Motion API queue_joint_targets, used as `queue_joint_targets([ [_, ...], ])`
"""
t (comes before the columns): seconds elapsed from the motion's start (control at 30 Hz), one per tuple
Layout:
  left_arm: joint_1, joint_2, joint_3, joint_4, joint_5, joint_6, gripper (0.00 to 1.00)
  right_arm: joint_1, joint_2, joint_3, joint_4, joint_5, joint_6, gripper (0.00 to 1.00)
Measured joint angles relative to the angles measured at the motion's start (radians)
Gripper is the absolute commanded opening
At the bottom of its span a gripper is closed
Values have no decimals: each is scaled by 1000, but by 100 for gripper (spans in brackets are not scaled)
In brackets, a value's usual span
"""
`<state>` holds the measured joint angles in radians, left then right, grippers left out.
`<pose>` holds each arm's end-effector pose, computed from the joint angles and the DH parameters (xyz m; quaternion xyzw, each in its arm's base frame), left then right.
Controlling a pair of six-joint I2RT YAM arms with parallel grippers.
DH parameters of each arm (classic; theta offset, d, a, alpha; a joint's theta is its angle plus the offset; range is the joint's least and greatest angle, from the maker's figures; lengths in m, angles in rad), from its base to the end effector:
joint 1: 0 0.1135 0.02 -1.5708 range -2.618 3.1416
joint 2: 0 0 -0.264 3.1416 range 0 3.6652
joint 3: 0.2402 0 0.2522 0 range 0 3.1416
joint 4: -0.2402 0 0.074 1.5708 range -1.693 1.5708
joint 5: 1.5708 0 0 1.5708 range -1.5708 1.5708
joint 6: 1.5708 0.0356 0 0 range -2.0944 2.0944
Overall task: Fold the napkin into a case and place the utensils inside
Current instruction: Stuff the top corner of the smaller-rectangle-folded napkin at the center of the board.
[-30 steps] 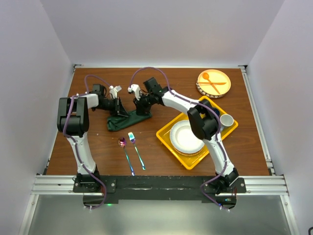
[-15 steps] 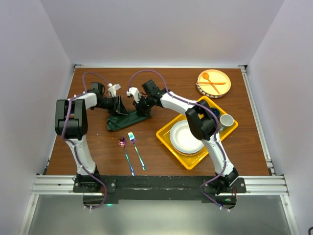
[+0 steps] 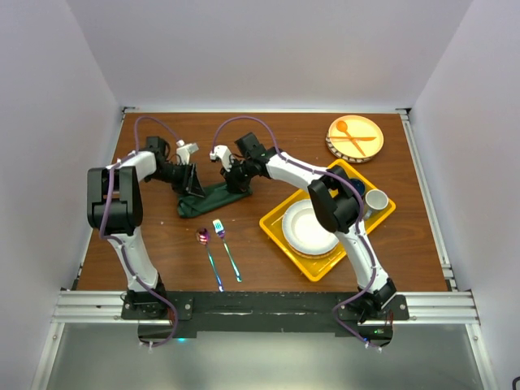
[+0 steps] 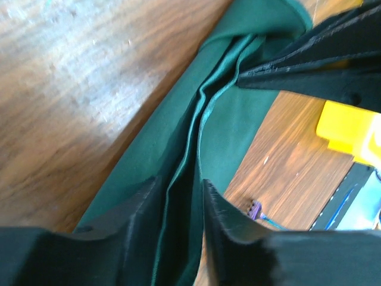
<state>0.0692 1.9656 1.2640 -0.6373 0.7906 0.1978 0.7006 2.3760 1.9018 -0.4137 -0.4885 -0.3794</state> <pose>0.3710 0.0003 0.1485 0.1034 0.9119 -0.3649 0.1567 0.3884 0.3494 0.1562 -0.5395 0.7426 0.2769 0.2843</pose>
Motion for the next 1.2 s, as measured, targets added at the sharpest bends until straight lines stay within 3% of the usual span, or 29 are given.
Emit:
queue_joint_targets([
  [0.13, -5, 0, 8, -30, -3, 27, 0, 0, 0, 0, 0, 0, -3, 4],
  [0.47, -26, -15, 64, 8, 19, 5, 0, 0, 0, -2, 5, 1, -30, 4],
  [0.73, -27, -1, 67, 72, -56, -43, 0, 0, 0, -3, 14, 4, -47, 6],
  [0.83, -27, 18, 49, 101, -91, -60, 0, 0, 0, -3, 14, 4, -48, 9],
  [1.03, -25, 51, 33, 130, -104, -109, 0, 0, -4, 0, 9, 3, -28, 26],
  [1.2, -25, 51, 16, 163, -86, -136, 0, 0, -8, 3, 8, -1, 20, 29],
])
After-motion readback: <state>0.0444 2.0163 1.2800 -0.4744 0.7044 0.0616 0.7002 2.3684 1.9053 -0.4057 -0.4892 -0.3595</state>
